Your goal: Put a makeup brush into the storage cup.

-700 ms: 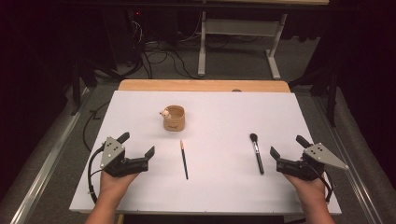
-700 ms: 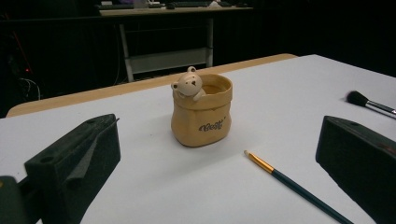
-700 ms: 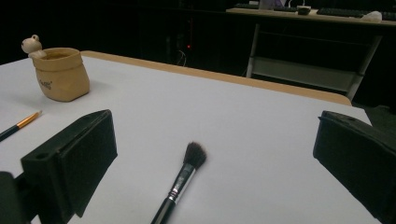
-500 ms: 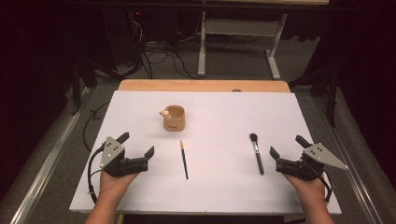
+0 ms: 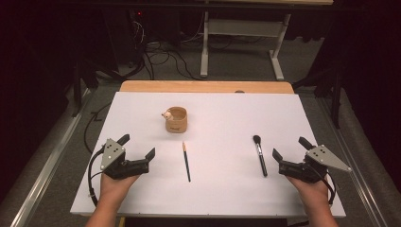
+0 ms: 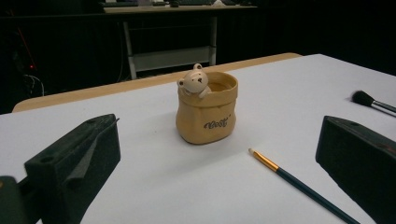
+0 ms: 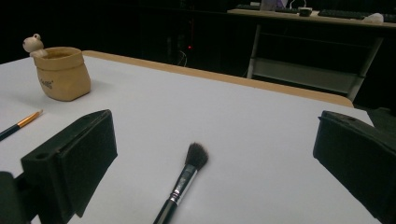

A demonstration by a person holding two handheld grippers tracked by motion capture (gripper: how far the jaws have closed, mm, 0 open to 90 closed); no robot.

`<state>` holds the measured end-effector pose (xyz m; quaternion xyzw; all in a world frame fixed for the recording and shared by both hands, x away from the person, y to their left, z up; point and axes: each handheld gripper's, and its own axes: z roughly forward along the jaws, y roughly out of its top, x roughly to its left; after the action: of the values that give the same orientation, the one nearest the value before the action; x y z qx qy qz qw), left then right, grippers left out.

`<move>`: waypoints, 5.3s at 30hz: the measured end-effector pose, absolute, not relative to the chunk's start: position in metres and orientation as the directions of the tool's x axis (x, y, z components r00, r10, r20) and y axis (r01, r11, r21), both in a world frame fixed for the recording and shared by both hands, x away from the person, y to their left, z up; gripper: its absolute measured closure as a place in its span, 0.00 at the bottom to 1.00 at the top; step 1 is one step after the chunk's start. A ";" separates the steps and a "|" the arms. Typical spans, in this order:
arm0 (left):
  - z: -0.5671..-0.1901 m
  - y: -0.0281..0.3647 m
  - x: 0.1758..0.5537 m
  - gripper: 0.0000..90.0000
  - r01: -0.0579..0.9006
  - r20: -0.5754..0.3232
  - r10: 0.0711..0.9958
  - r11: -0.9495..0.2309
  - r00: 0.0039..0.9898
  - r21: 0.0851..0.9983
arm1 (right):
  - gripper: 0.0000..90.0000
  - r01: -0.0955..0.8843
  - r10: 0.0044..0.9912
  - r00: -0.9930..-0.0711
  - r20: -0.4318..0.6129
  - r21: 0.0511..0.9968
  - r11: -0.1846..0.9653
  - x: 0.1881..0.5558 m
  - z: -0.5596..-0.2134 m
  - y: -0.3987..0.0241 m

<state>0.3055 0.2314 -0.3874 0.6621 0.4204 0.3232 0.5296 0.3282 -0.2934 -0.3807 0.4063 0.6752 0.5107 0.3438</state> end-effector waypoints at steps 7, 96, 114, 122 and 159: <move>-0.388 0.232 0.306 0.01 0.215 -0.020 0.900 -0.083 0.435 0.973 | 0.01 0.198 0.901 -0.431 -0.054 0.968 0.152 0.328 -0.381 -0.293; -0.371 0.216 0.349 0.01 0.715 -0.263 0.912 -0.045 0.314 0.697 | 0.02 0.214 0.900 -0.431 -0.065 0.962 0.172 0.329 -0.384 -0.291; -0.385 0.199 0.366 0.01 0.799 -0.216 0.917 -0.155 0.335 0.581 | 0.02 0.215 0.897 -0.439 -0.057 0.962 0.167 0.330 -0.383 -0.289; -0.387 0.193 0.369 0.03 0.830 -0.239 0.898 -0.205 0.370 0.518 | 0.02 0.209 0.893 -0.446 -0.061 0.963 0.170 0.330 -0.383 -0.286; -0.366 0.179 0.374 0.01 0.899 -0.157 0.908 -0.337 0.389 0.279 | 0.02 0.207 0.897 -0.435 -0.071 0.962 0.177 0.328 -0.381 -0.287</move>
<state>0.3736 0.1787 -0.3658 0.8175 0.5525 0.0132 0.1620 0.3279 -0.2865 -0.3811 0.4034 0.6847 0.4989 0.3458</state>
